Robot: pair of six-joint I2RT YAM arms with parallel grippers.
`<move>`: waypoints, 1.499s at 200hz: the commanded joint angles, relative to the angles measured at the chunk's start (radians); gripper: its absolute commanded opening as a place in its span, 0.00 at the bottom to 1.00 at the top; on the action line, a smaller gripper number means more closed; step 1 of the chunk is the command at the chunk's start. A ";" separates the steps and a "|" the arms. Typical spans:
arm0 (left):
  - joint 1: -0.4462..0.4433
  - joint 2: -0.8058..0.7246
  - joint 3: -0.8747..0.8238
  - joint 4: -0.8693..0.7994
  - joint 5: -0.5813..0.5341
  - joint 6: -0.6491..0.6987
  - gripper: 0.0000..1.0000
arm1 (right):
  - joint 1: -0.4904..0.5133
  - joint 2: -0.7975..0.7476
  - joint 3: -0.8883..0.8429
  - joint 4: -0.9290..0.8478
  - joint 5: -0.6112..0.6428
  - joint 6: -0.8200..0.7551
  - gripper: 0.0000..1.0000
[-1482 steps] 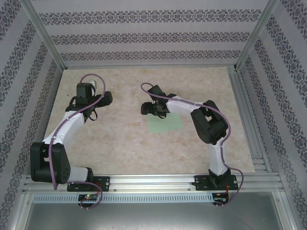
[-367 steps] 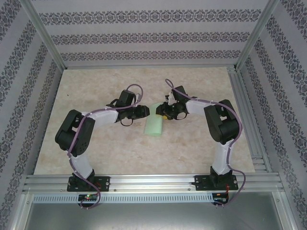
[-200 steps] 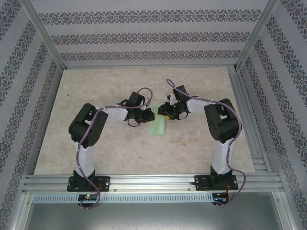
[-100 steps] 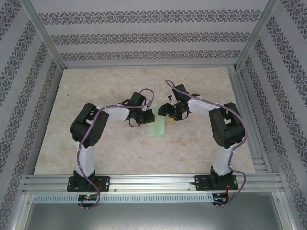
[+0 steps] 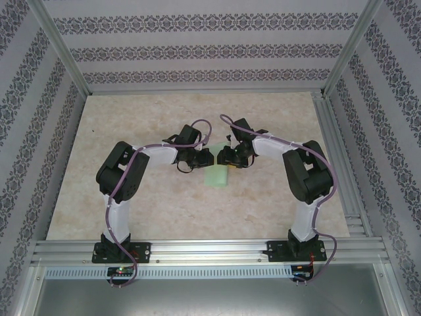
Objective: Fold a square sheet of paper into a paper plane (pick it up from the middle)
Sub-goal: Fold the square sheet of paper in half at the center of the table.
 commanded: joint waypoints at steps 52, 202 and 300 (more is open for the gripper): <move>-0.013 -0.065 0.005 0.053 -0.057 -0.023 0.32 | -0.047 0.018 -0.047 0.067 -0.017 -0.025 0.39; 0.014 -0.112 -0.040 0.065 -0.159 -0.049 0.42 | -0.060 0.032 -0.044 -0.035 -0.022 -0.230 0.41; 0.021 -0.121 -0.054 0.062 -0.171 -0.060 0.40 | -0.053 0.079 -0.009 -0.088 0.061 -0.239 0.37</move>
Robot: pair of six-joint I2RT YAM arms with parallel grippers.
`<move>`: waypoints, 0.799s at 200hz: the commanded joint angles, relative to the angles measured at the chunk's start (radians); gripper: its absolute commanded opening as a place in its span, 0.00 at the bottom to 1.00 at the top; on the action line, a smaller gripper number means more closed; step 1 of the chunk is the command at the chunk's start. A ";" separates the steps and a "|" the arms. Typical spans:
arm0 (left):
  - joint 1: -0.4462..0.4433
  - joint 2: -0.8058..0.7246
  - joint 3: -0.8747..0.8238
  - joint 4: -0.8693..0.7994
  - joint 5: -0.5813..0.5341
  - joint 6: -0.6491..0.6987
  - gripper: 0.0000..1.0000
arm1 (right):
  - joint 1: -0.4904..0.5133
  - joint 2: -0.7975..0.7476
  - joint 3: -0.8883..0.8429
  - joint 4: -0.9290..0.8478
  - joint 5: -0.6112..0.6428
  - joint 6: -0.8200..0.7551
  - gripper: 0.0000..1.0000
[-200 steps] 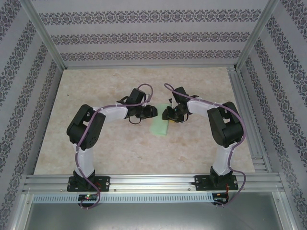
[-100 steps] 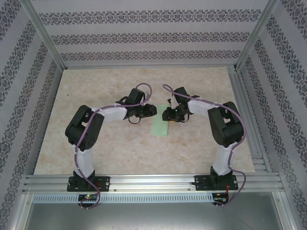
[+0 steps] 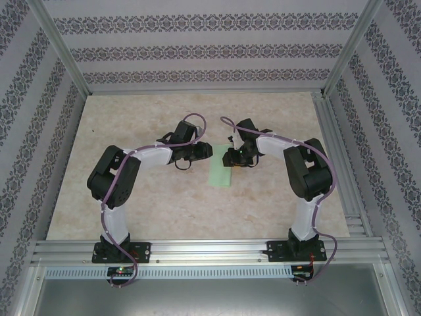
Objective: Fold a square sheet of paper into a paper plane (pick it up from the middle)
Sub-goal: Fold the square sheet of paper in half at the center of the table.
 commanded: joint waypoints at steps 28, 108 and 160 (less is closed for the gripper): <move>0.007 -0.013 -0.007 0.003 0.016 -0.008 0.40 | 0.005 0.065 0.006 -0.074 0.099 -0.005 0.38; 0.007 0.010 0.006 0.000 0.062 0.003 0.40 | 0.013 0.057 0.004 -0.096 0.064 -0.083 0.37; 0.005 0.028 0.016 -0.003 0.089 0.005 0.40 | 0.008 0.039 -0.011 -0.087 0.021 -0.141 0.36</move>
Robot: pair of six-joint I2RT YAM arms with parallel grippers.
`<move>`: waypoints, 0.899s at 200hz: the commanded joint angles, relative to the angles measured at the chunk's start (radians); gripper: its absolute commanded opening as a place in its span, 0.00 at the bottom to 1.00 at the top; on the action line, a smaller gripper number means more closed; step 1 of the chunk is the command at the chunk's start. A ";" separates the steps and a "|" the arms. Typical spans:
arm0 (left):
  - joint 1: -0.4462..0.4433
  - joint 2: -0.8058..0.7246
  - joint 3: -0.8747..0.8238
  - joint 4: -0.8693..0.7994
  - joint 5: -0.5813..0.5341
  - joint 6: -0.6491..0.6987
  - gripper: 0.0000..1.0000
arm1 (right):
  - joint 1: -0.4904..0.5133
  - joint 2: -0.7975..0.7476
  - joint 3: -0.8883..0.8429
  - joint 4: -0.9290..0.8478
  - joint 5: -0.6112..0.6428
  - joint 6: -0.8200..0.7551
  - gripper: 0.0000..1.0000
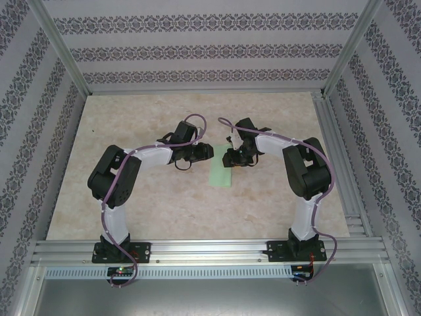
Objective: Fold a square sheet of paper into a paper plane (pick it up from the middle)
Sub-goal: Fold the square sheet of paper in half at the center of the table, then hold the square sheet of paper at the center of the table.
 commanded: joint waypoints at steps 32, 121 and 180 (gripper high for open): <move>0.001 0.027 0.019 -0.003 0.033 0.005 0.39 | -0.001 0.030 -0.033 -0.050 0.041 -0.044 0.36; -0.017 0.062 0.047 -0.011 0.070 0.009 0.34 | -0.012 0.072 -0.011 -0.058 0.090 0.004 0.37; -0.030 0.085 0.067 -0.020 0.099 0.018 0.32 | -0.023 0.082 -0.015 -0.054 0.103 0.032 0.37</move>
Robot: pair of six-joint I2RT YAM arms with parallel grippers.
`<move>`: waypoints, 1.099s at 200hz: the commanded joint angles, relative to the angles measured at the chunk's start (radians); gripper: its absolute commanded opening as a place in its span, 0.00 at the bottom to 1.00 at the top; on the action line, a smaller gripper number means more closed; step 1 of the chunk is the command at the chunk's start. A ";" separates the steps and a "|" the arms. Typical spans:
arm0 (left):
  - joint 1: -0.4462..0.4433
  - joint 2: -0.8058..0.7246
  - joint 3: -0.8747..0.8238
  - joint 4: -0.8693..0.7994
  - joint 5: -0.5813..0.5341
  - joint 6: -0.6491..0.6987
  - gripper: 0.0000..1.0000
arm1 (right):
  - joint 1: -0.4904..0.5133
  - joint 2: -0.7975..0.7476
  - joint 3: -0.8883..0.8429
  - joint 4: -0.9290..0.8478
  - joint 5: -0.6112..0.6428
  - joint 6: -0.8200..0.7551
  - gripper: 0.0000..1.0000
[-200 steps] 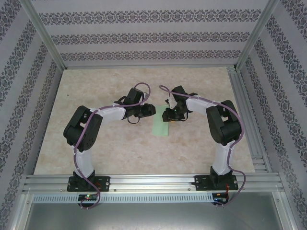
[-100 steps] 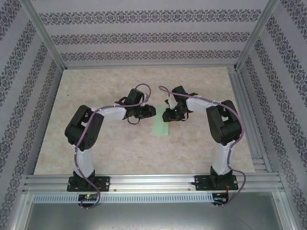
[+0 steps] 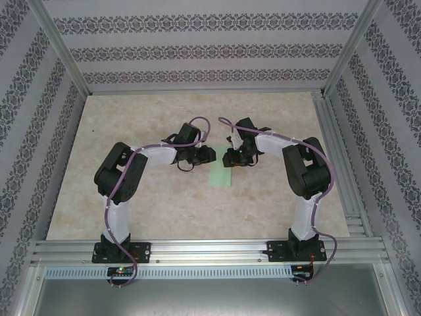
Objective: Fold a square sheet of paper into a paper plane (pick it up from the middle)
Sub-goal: Hold the square sheet of paper at the center of the table.
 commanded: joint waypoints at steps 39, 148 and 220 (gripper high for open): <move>-0.024 0.027 0.044 -0.019 0.047 0.022 0.30 | -0.015 0.078 -0.022 -0.048 0.097 0.021 0.38; -0.040 0.080 0.084 -0.127 0.024 0.047 0.22 | -0.015 0.082 -0.024 -0.047 0.101 0.021 0.38; -0.041 0.117 0.094 -0.304 -0.060 0.081 0.18 | -0.006 0.044 -0.016 -0.039 0.079 0.047 0.41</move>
